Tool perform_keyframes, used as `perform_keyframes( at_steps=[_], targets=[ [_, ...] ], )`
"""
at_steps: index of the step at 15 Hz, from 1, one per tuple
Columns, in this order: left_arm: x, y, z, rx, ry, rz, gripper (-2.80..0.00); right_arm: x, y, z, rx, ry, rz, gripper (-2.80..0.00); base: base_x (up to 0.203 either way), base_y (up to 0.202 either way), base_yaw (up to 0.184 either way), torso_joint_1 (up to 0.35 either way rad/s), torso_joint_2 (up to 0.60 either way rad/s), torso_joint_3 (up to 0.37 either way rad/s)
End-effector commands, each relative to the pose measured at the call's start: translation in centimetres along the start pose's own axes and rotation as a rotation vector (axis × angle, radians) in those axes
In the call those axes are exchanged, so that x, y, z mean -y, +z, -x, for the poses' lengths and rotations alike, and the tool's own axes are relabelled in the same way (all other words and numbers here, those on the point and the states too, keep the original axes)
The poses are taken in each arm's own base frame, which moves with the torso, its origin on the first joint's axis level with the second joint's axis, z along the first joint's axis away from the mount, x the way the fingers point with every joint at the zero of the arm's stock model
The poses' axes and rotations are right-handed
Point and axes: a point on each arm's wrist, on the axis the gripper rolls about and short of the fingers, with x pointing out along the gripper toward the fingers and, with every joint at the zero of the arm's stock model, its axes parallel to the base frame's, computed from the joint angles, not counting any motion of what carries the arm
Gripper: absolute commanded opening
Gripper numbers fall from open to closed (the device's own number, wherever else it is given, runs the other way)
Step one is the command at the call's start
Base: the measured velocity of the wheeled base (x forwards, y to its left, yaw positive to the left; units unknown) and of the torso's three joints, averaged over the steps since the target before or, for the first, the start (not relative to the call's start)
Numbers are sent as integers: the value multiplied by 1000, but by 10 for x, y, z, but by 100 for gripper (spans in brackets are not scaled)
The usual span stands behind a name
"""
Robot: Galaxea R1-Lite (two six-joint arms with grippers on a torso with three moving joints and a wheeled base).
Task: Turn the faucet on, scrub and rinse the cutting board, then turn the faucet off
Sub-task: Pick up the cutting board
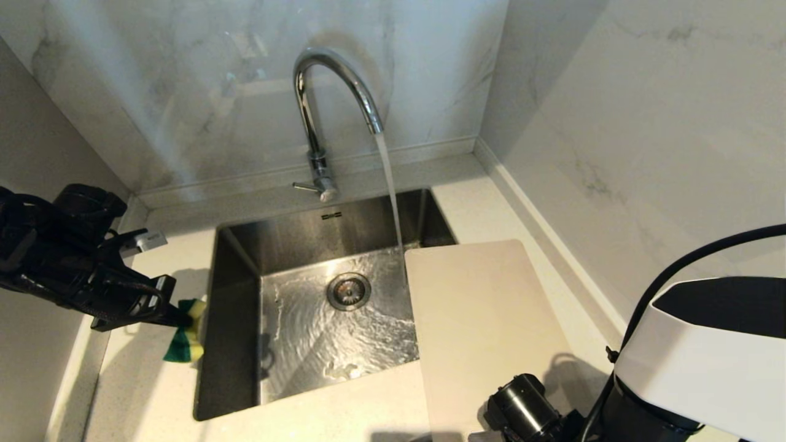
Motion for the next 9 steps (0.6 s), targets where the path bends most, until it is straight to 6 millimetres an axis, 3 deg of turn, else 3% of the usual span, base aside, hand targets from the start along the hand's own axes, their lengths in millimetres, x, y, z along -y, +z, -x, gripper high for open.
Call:
perform_keyframes(
  at_steps=[1,9],
  targets=[
    [-1,1,1,12,-11,1,-280,0,0,-1,-3,4,8,-280,0,0,0,0,0,0],
    [-3,2,2,13,-37,6,-280,1,1,-3,3,-7,7,-280,0,0,0,0,0,0]
  ],
)
